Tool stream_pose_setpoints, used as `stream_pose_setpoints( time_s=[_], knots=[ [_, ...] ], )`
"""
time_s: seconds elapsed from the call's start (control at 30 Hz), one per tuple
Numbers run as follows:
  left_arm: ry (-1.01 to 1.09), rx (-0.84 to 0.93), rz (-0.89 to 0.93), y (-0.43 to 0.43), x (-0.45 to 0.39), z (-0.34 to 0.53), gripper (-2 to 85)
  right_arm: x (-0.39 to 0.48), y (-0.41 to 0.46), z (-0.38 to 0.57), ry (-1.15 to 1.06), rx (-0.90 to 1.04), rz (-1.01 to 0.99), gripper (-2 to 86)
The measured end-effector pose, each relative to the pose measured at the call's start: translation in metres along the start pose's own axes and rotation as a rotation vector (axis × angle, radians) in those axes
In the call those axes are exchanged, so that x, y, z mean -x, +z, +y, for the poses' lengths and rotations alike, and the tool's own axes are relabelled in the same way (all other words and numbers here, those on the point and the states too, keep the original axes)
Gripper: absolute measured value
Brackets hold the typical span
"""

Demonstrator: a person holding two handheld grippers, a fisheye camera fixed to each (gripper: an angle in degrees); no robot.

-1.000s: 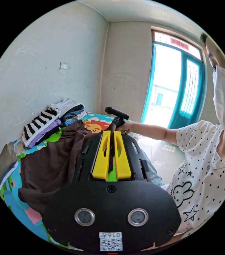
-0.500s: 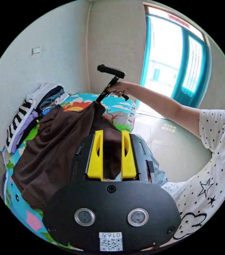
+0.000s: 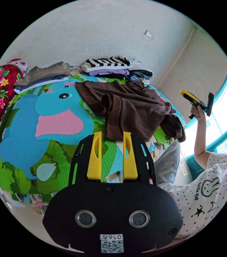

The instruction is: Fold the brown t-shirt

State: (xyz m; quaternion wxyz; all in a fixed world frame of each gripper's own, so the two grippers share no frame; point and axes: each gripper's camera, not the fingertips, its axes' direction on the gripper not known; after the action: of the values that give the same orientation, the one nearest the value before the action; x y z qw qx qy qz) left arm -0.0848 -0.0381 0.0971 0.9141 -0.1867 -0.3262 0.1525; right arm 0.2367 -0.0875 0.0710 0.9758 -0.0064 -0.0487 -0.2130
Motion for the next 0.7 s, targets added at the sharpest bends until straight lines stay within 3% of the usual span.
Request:
stream_pose_setpoints(
  time_s=[0.1,0.23,0.4,0.57,0.7],
  knots=[
    [-0.007,0.077,-0.036,0.031,-0.001,0.015,9.9,0.044,0.026,-0.040,-0.151,0.023,-0.173,12.6],
    [0.041,-0.022,-0.042,0.027,-0.015,0.049,0.7,0.109,0.069,-0.104,-0.315,-0.005,-0.284,13.1],
    [0.081,-0.084,0.005,0.000,-0.034,0.115,-0.8,0.185,0.144,-0.192,-0.455,-0.038,-0.438,13.7],
    [0.108,-0.116,0.051,-0.033,-0.047,0.179,-0.9,0.276,0.276,-0.274,-0.512,0.180,-0.601,13.2],
    [0.113,-0.109,0.040,-0.044,-0.054,0.222,-0.9,0.324,0.353,-0.300,-0.586,0.295,-0.541,13.2]
  ],
)
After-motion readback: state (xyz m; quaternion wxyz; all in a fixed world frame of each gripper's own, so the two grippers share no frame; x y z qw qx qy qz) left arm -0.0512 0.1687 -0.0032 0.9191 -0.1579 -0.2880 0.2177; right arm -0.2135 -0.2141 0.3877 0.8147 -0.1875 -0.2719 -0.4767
